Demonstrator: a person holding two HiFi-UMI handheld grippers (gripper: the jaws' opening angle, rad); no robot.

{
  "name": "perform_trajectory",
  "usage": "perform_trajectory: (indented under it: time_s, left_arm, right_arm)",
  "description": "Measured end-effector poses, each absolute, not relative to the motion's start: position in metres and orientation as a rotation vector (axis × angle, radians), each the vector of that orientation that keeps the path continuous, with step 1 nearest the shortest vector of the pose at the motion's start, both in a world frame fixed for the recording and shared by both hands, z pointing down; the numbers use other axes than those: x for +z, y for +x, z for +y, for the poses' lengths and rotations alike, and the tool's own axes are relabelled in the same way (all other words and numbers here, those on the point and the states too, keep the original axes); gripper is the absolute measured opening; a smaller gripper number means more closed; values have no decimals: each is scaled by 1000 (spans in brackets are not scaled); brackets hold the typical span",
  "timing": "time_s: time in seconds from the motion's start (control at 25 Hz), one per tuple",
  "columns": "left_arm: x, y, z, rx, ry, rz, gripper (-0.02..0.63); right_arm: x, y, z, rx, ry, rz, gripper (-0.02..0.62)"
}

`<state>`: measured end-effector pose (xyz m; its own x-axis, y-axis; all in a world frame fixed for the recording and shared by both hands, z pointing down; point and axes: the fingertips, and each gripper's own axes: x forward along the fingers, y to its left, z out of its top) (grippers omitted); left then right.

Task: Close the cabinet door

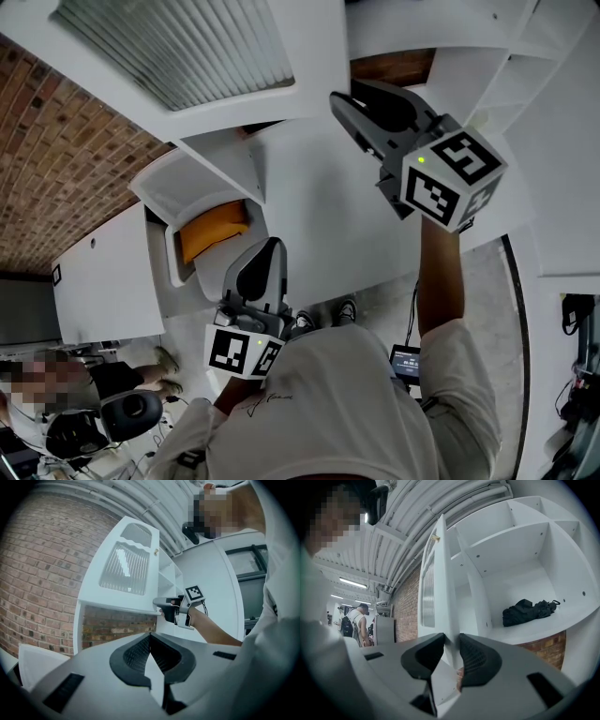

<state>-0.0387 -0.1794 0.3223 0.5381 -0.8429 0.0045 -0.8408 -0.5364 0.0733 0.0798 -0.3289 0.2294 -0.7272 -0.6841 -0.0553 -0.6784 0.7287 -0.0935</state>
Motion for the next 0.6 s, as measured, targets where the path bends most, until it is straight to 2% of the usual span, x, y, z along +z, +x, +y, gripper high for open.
perform_trajectory:
  time_s: [0.6]
  left_arm:
    - [324,-45,-179,-27,2681,-1530,17]
  right_arm:
    - [231,82,-344,-100,-1171,2811,117]
